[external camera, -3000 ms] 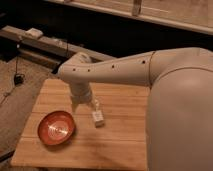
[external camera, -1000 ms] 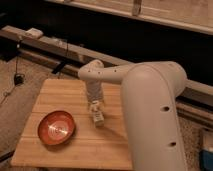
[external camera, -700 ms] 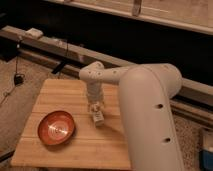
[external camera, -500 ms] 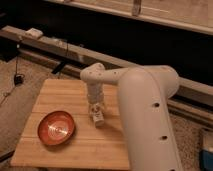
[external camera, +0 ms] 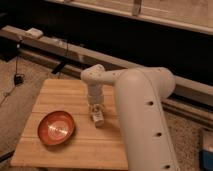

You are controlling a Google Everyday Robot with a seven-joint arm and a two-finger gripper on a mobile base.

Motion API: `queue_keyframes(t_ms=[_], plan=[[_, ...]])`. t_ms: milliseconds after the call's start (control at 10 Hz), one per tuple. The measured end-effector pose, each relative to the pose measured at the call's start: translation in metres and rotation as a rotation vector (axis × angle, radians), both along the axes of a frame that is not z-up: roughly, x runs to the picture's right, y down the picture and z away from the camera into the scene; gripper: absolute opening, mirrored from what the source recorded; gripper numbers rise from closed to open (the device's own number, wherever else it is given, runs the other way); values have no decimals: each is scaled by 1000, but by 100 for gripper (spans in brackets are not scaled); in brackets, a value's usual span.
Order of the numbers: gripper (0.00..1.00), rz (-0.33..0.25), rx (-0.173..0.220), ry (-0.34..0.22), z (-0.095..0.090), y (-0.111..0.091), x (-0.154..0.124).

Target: Place the bottle in the ceramic bowl

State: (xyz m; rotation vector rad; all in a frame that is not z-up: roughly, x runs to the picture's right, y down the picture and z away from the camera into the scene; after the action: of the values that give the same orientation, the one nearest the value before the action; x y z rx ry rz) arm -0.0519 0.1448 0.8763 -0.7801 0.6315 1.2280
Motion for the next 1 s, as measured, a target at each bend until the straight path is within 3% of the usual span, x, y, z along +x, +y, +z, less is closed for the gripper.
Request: queue_keyframes(t_ms=[200, 500, 700, 1000], plan=[[34, 8, -4, -2, -3, -1, -1], [4, 63, 20, -13, -23, -20, 4], [0, 79, 49, -35, -44, -32, -4], [0, 72, 127, -93, -92, -60, -21]])
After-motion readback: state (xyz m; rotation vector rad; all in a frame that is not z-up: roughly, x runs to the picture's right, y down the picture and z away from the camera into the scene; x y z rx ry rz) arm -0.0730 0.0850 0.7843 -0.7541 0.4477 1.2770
